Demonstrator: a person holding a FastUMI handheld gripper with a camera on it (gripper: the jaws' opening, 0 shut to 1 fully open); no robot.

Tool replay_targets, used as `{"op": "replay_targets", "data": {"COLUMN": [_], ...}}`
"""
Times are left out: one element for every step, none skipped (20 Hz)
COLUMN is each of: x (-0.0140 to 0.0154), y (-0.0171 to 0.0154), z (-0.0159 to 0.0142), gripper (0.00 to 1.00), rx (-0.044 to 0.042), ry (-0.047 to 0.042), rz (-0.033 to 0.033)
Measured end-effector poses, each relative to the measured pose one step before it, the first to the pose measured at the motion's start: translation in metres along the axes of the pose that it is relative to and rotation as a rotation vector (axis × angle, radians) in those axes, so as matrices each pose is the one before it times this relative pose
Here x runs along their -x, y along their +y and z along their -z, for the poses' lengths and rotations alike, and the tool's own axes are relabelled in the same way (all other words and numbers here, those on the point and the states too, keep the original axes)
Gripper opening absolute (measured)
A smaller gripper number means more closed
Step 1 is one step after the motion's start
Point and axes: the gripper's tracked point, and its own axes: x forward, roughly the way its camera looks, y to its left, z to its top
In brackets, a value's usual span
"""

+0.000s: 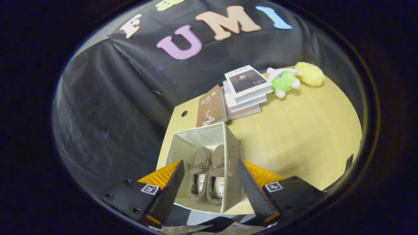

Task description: Open the storage box then place both shoes into the box .Put the left shoe in first, then the right shoe, with the right side of both shoes facing outward in a uniform manner.

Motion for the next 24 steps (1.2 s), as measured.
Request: {"op": "replay_targets", "data": {"x": [0.00543, 0.00618, 0.00733, 0.00934, 0.00884, 0.00800, 0.01152, 0.00847, 0.00876, 0.00814, 0.00639, 0.00756, 0.00666, 0.00785, 0.00519, 0.00474, 0.00491, 0.00402, 0.00474, 0.00268, 0.00125, 0.00030, 0.00066, 0.00006], "y": [0.00120, -0.00212, -0.00291, -0.00005, -0.00362, -0.00739, -0.00936, -0.01025, -0.01414, -0.01413, -0.01449, -0.01493, -0.01801, -0.01831, -0.01683, -0.01273, -0.01112, -0.00980, -0.00934, -0.00746, -0.00735, -0.00360, -0.00150, -0.00087], "z": [-0.00572, -0.00566, -0.00583, -0.00572, -0.00761, -0.00834, -0.01621, -0.01558, -0.01678, -0.01097, -0.00982, -0.00982, -0.01035, -0.01165, -0.00868, -0.00520, -0.00512, -0.00355, -0.00407, 0.00115, 0.00052, 0.00076, -0.00042, -0.00076], "gripper": [1.00, 1.00, 1.00, 1.00, 1.00, 1.00, 1.00, 1.00, 1.00, 1.00, 1.00, 1.00, 1.00, 1.00, 1.00, 1.00, 1.00, 1.00, 1.00, 1.00, 1.00, 1.00, 1.00, 1.00], "rx": [0.03792, 0.04093, 0.03890, 0.03522, 0.02761, 0.02585, 0.02570, 0.02113, 0.02146, 0.01884, 0.01650, 0.01787, 0.02575, 0.03071, 0.02917, 0.02792, 0.02020, 0.01733, 0.01305, 0.00714, 0.00458, -0.00424, -0.00998, -0.00732], "ry": [-0.02714, -0.02897, -0.03034, -0.03199, -0.03731, -0.03890, -0.06317, -0.06292, -0.06069, -0.05249, -0.04036, -0.04311, -0.04192, -0.03964, -0.04188, -0.02944, -0.02767, -0.02193, -0.01223, -0.01273, -0.00683, -0.00808, -0.00756, -0.00692], "rz": [-0.01231, -0.00483, -0.00455, -0.00713, -0.00624, -0.00322, 0.00733, 0.01338, 0.02296, 0.02137, 0.02169, 0.02722, 0.03247, 0.03369, 0.03351, 0.02322, 0.01979, 0.01694, 0.01268, 0.01796, 0.01835, 0.01200, 0.00732, 0.00094]}}
